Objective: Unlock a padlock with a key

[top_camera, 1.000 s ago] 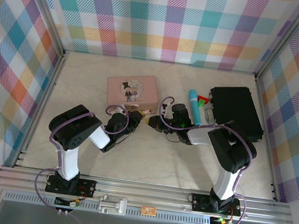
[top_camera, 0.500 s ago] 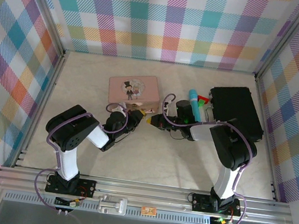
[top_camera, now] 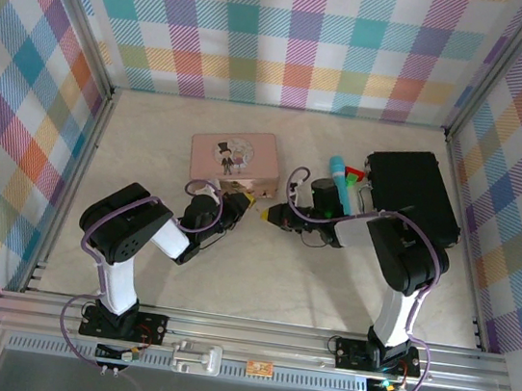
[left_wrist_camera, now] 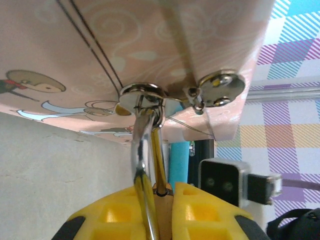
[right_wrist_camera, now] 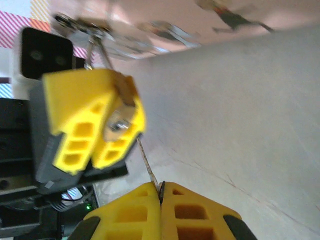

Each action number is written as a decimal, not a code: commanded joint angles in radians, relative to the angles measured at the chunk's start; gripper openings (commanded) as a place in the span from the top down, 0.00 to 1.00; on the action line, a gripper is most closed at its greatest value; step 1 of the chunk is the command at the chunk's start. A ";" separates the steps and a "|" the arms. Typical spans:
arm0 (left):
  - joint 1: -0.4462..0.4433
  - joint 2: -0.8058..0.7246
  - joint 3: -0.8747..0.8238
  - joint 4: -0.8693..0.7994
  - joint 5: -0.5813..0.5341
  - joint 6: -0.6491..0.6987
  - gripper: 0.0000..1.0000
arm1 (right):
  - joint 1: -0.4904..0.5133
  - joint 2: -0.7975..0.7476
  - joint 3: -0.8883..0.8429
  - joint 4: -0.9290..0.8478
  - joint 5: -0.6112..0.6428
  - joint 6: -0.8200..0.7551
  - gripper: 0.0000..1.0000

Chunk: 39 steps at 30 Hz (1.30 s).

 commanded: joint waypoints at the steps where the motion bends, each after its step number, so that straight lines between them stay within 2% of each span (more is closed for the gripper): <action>1: 0.012 -0.013 0.024 0.105 0.028 0.039 1.00 | -0.006 -0.017 -0.035 0.000 -0.014 -0.037 1.00; 17: 0.017 0.001 0.028 0.105 0.039 0.048 1.00 | 0.011 -0.051 -0.040 0.147 0.032 0.109 1.00; 35: 0.016 -0.002 0.029 0.105 0.046 0.047 1.00 | 0.040 -0.007 -0.006 0.183 0.040 0.144 1.00; 39: 0.009 0.002 0.030 0.106 0.056 0.047 1.00 | 0.038 0.007 0.014 0.184 0.062 0.196 1.00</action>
